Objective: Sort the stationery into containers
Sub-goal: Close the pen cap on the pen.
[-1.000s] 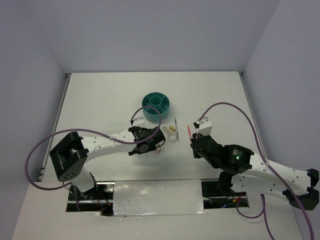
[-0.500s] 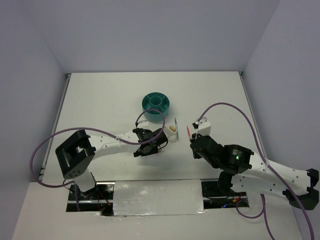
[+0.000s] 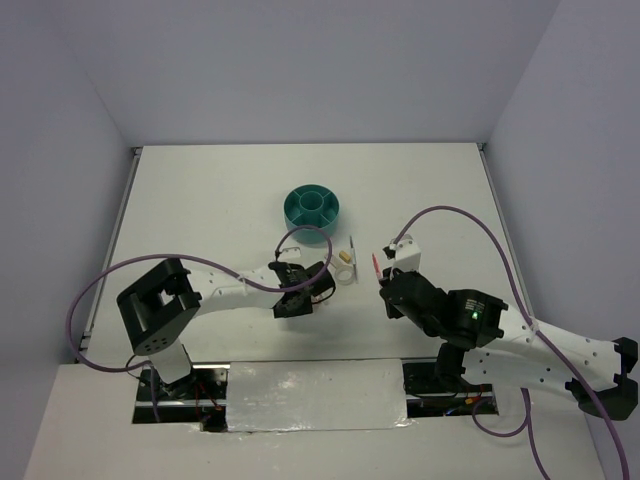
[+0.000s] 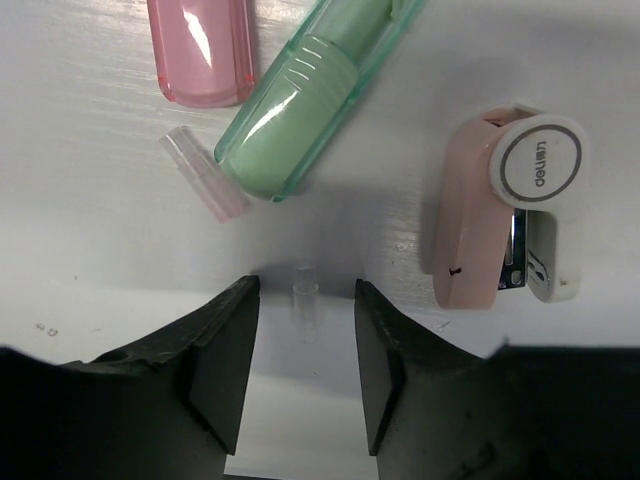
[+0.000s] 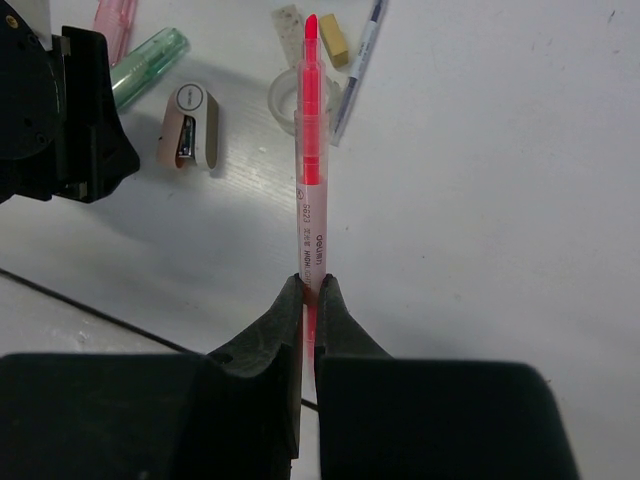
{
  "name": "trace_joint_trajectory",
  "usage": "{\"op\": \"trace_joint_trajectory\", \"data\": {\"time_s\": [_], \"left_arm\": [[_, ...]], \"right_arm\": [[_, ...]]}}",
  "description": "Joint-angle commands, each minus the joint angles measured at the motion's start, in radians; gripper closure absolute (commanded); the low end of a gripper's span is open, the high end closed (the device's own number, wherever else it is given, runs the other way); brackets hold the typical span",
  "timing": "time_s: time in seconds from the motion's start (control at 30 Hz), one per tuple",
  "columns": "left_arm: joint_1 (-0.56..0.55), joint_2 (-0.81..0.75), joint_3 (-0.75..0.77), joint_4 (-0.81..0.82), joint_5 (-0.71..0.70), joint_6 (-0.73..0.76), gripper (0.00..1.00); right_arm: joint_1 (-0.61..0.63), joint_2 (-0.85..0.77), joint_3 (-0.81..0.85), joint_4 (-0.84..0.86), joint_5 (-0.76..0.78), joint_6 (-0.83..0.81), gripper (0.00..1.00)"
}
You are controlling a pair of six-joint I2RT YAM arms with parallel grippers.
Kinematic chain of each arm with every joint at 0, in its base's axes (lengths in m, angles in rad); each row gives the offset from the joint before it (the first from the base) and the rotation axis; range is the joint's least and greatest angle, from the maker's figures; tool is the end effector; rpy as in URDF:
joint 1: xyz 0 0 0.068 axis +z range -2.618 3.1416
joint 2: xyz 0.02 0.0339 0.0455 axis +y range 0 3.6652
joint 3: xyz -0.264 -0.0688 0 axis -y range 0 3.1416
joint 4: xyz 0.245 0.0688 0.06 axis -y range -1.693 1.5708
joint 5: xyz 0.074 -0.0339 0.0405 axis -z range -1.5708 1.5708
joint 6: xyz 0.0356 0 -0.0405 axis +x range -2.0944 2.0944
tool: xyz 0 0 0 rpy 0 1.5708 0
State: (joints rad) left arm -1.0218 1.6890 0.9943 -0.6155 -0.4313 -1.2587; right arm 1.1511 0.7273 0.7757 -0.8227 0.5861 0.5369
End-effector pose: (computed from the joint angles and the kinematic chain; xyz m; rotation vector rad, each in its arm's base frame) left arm 0.1719 -0.2526 0.1622 -0.3876 2.6154 -0.0731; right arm 0.0745 0.1187 0.2883 -0.3963 2.1678 0.2490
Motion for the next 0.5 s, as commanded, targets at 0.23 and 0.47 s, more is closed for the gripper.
{"op": "trace_joint_trajectory", "data": {"time_s": [0.23,0.47], "left_arm": [[-0.004,-0.002,-0.109,0.051,0.074,0.002,0.88],[-0.006,-0.072,-0.186,0.117,0.112,0.004,1.0]], "right_arm": [[-0.002,-0.019,-0.015,0.037,0.0,-0.012,1.0],[-0.002,-0.023,-0.016,0.046,-0.017,-0.025,1.0]]}}
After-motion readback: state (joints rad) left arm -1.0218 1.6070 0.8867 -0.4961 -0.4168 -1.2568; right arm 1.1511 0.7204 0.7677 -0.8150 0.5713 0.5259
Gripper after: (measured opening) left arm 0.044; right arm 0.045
